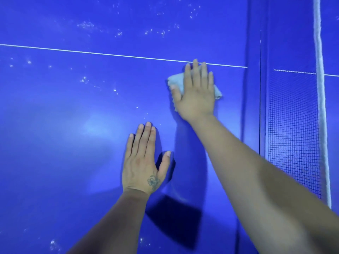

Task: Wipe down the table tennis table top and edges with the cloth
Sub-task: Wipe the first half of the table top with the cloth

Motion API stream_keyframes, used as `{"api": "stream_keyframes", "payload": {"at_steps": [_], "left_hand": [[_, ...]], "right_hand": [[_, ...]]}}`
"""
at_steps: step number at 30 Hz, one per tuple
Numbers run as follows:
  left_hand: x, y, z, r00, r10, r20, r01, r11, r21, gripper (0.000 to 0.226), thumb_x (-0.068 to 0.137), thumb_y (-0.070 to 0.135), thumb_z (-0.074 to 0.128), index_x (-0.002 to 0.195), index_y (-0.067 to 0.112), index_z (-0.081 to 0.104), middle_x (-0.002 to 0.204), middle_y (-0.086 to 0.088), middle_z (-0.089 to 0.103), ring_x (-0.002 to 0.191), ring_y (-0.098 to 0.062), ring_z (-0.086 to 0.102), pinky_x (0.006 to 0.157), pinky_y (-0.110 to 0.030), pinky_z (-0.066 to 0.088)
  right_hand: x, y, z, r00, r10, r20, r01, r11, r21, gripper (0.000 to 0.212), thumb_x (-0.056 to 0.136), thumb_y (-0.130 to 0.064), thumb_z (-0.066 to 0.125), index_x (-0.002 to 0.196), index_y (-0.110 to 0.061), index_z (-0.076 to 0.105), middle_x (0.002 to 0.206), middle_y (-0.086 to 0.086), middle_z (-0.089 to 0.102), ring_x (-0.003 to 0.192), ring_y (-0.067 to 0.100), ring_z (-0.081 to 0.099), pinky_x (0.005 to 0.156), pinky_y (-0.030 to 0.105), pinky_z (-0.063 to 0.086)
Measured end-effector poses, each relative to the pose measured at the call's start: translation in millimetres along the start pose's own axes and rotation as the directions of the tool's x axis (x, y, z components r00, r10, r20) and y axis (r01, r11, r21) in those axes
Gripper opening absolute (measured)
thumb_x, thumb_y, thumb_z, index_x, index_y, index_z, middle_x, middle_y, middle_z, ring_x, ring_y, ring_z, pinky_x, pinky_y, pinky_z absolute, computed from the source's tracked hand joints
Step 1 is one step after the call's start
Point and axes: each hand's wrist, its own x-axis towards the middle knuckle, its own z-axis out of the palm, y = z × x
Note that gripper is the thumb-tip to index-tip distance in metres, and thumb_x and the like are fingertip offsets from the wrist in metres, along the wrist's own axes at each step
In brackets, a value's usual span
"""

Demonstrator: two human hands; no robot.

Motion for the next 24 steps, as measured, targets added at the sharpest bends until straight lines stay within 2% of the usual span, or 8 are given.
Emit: {"api": "stream_keyframes", "payload": {"at_steps": [3, 7, 10, 14, 18, 24], "left_hand": [[1, 0, 0, 1.000, 0.005, -0.002, -0.005, 1.000, 0.005, 0.076, 0.108, 0.052, 0.041, 0.166, 0.005, 0.029, 0.177, -0.005, 0.021, 0.165, -0.021, 0.013, 0.131, -0.055, 0.022], [0, -1, -1, 1.000, 0.009, 0.005, -0.009, 1.000, 0.005, 0.077, 0.108, 0.054, 0.038, 0.167, 0.005, 0.028, 0.177, -0.005, 0.021, 0.165, -0.022, 0.012, 0.131, -0.055, 0.022], [0, 0, -1, 1.000, 0.003, 0.019, -0.003, 1.000, 0.017, 0.077, 0.109, 0.055, 0.034, 0.167, 0.005, 0.027, 0.177, -0.004, 0.019, 0.166, -0.021, 0.010, 0.131, -0.054, 0.021], [0, -1, -1, 1.000, -0.002, 0.019, 0.001, 1.000, 0.017, 0.076, 0.109, 0.054, 0.035, 0.167, 0.006, 0.028, 0.177, -0.004, 0.019, 0.166, -0.021, 0.010, 0.131, -0.054, 0.021], [0, -1, 0, 1.000, -0.006, 0.020, 0.006, 1.000, 0.011, 0.075, 0.108, 0.052, 0.038, 0.167, 0.006, 0.028, 0.177, -0.004, 0.018, 0.166, -0.021, 0.009, 0.132, -0.052, 0.019], [0, -3, 3, 0.999, -0.009, 0.036, 0.007, 0.999, 0.038, 0.078, 0.107, 0.054, 0.038, 0.167, 0.007, 0.027, 0.178, -0.005, 0.018, 0.166, -0.021, 0.010, 0.132, -0.052, 0.018]], "right_hand": [[-41, 0, 3, 0.996, -0.082, -0.022, 0.081, 0.997, -0.016, 0.078, 0.110, -0.060, 0.026, 0.169, -0.009, 0.027, 0.179, 0.011, 0.016, 0.166, 0.033, 0.009, 0.134, 0.053, 0.008], [-82, 29, -1, 0.995, -0.097, -0.038, 0.096, 0.995, -0.029, 0.075, 0.111, -0.060, 0.033, 0.169, -0.012, 0.028, 0.179, 0.007, 0.017, 0.166, 0.029, 0.009, 0.134, 0.052, 0.011], [-78, 57, -9, 0.999, -0.009, -0.046, 0.008, 1.000, -0.009, 0.078, 0.109, -0.062, 0.035, 0.169, -0.012, 0.027, 0.179, 0.007, 0.017, 0.166, 0.028, 0.010, 0.134, 0.052, 0.009], [-34, 70, -11, 0.978, 0.209, -0.030, -0.209, 0.978, 0.002, 0.082, 0.107, -0.065, 0.026, 0.170, -0.013, 0.022, 0.180, 0.009, 0.012, 0.166, 0.031, 0.005, 0.134, 0.052, 0.003], [17, 37, -8, 0.951, 0.309, 0.000, -0.309, 0.951, 0.027, 0.083, 0.109, -0.064, 0.026, 0.171, -0.011, 0.015, 0.180, 0.012, 0.004, 0.166, 0.034, -0.002, 0.134, 0.054, 0.000], [25, -42, 1, 0.978, 0.197, 0.070, -0.202, 0.978, 0.061, 0.083, 0.109, -0.063, 0.029, 0.172, -0.012, 0.011, 0.180, 0.013, -0.003, 0.166, 0.034, -0.008, 0.133, 0.052, -0.006]]}}
